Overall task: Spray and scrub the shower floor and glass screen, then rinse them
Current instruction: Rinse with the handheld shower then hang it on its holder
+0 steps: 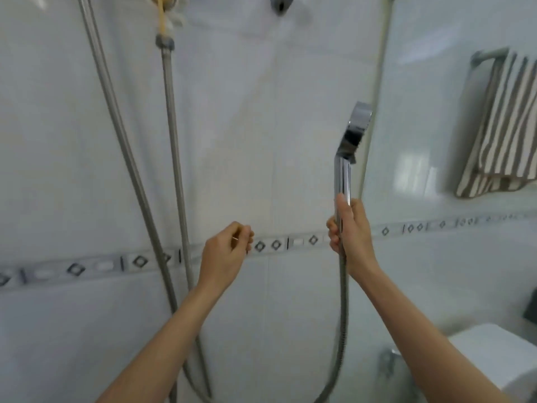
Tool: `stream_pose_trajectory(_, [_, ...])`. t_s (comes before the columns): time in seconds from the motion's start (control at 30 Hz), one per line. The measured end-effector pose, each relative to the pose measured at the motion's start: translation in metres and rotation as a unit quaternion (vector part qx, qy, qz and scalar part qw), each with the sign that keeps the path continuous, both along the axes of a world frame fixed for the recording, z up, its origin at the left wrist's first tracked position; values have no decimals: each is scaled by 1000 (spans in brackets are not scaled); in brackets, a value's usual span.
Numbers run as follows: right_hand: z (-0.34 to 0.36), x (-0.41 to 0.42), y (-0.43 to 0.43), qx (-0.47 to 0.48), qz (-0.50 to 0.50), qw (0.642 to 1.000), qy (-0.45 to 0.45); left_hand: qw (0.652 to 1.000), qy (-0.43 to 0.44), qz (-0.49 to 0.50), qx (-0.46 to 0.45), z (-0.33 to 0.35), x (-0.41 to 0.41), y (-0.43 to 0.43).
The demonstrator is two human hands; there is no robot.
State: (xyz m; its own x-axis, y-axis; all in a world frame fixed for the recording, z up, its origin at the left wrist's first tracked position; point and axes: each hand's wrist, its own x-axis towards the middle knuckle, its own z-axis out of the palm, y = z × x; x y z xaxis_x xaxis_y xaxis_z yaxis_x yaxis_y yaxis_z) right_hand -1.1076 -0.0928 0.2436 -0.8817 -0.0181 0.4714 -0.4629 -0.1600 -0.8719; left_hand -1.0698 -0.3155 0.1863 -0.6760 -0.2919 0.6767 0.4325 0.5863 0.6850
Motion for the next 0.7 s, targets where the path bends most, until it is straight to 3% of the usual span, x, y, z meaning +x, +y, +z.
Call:
stream_pose_trajectory(0.2, [-101,15,22,95,32,993,-60,979,-89,166,77,-134,53,-27])
stream_pose_trajectory(0.27, [-123,15,28,99,27,990,-95,956,-108,258,92,-167,67,-33])
stream_pose_trajectory(0.33, [-141,16,30,94,26,987,-131,913,-199,325,144,-190,70,-39])
stream_pose_trajectory(0.47, [-153,20,36,68,29,980,-185,868,-327,243,284,-206,63,-45])
stream_pose_trajectory(0.63, [-160,29,44,87,14,980,-176,837,-357,257,326,-207,61,-46])
stream_pose_trajectory(0.7, [-163,33,48,88,14,983,-163,817,-339,221,411,-209,58,-50])
